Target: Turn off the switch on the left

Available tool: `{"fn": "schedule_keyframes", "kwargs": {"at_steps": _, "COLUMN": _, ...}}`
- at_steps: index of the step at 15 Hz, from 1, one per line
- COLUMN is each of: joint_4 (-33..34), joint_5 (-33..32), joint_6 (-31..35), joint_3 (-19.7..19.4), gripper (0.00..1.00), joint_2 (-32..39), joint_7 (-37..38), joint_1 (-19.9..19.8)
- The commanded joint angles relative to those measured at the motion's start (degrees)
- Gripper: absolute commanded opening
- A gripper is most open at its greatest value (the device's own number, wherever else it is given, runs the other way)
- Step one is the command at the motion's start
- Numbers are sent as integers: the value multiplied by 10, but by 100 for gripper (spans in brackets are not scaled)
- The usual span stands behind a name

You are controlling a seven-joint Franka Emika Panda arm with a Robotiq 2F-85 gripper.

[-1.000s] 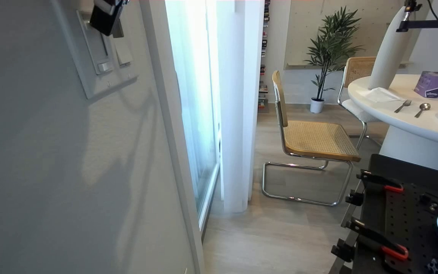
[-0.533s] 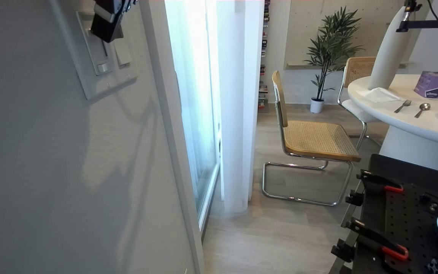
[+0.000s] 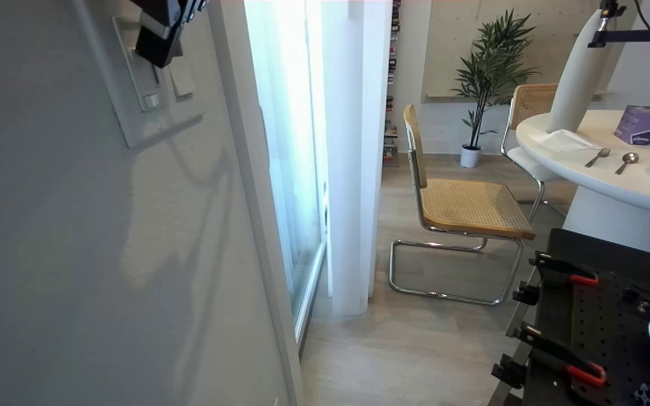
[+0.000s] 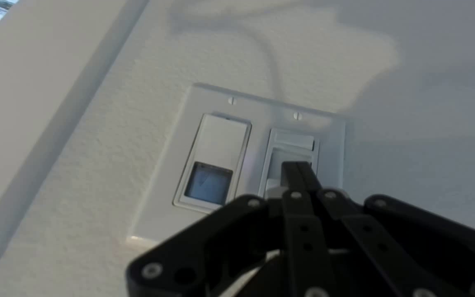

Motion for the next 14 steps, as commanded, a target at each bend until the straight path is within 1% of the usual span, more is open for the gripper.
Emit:
{"fn": "schedule_keyframes", "kwargs": {"at_steps": 1, "joint_4": 22, "joint_5": -25, "joint_6": 16, "joint_3": 8, "gripper": 0, "joint_2": 33, "joint_7": 24, "joint_1": -12}}
{"fn": "schedule_keyframes", "kwargs": {"at_steps": 14, "joint_4": 28, "joint_5": -47, "joint_6": 12, "joint_3": 8, "gripper": 0, "joint_2": 41, "joint_7": 43, "joint_1": -12}}
